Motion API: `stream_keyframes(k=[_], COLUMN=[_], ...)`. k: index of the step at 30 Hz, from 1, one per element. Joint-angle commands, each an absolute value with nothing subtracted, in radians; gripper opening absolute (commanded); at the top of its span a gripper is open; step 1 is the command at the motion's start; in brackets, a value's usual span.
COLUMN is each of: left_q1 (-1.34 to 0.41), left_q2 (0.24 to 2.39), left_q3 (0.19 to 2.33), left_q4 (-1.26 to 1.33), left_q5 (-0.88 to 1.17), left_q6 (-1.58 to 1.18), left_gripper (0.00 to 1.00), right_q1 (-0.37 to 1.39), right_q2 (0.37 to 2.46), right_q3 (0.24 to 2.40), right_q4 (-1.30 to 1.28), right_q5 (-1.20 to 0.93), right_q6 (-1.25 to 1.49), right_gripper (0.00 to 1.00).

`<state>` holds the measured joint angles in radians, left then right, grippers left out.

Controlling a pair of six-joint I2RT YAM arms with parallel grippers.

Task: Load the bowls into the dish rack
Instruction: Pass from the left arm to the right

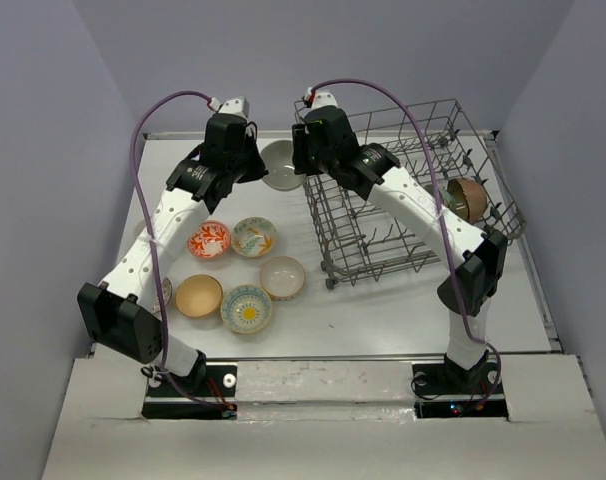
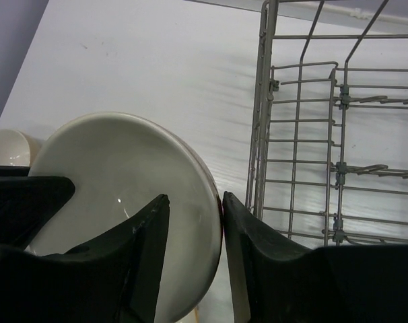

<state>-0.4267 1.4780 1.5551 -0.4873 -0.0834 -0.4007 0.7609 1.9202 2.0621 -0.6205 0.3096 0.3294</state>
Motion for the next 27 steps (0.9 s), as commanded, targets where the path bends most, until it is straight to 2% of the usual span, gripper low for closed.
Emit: stream_keyframes(k=[1,9,12,13,18,22,25,27], left_q1=[-0.436,-0.443,-0.446,-0.446,-0.449,-0.453,-0.46,-0.463], left_q2=[1.401,1.405,1.405,1.405,1.408,1.41,1.413,1.414], left_q3=[1.637,1.651,1.652,1.654,1.664,1.675,1.681,1.687], left_q4=[-0.405,-0.411,-0.413,-0.411,-0.414,-0.416,-0.419,-0.423], left_q5=[-0.098,-0.106,-0.107,-0.106,-0.1,-0.098,-0.1,-0.101], left_q6=[-0.416,-0.414,-0.416,-0.414,-0.414,-0.414,-0.413,-0.411], left_gripper=[0.0,0.0,0.0,0.0,0.0,0.14,0.35,0.42], right_q1=[0.772,0.772,0.772,0.772,0.772,0.772,0.772,0.772], right_q2=[1.902,1.896,1.894,1.898,1.893,1.882,1.868,1.861], right_q3=[2.079,2.065,2.065,2.066,2.068,2.072,2.074,2.072], right_q4=[-0.615,-0.615,-0.615,-0.615,-0.612,-0.612,-0.607,-0.604], right_q5=[0.33,0.336,0.336,0.339,0.356,0.367,0.371,0.374], right_q6=[0.321,0.318,0.316,0.316,0.313,0.304,0.299,0.295], right_gripper=[0.38,0.24,0.13,0.02,0.01,0.01,0.01,0.01])
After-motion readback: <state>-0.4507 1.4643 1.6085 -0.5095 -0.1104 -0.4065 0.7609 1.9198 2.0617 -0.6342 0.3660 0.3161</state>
